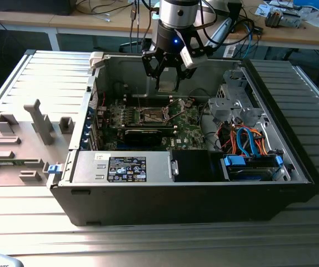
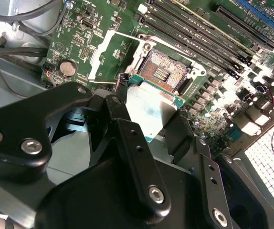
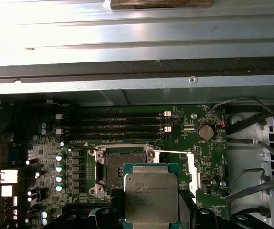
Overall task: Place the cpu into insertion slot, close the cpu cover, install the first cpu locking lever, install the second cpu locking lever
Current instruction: 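Place the cpu into insertion slot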
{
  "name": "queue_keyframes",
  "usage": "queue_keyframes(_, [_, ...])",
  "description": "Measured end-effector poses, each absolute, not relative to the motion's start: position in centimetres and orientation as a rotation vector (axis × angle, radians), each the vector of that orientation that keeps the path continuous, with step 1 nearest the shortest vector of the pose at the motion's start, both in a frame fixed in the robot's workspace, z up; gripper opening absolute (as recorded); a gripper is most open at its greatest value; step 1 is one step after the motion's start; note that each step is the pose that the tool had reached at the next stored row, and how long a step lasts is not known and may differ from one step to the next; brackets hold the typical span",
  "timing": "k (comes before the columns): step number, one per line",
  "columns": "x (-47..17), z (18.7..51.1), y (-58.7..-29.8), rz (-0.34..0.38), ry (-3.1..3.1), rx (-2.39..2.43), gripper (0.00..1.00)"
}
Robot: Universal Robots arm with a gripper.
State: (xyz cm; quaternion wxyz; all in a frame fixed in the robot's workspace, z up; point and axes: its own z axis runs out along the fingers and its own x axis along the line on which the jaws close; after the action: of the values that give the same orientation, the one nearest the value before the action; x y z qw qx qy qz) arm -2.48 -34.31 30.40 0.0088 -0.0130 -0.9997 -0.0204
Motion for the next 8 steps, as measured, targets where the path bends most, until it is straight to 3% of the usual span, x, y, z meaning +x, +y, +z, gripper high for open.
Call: queue_keyframes(8, [-2.52, 30.22, -34.33, -0.064, -3.123, -0.041, 0.54])
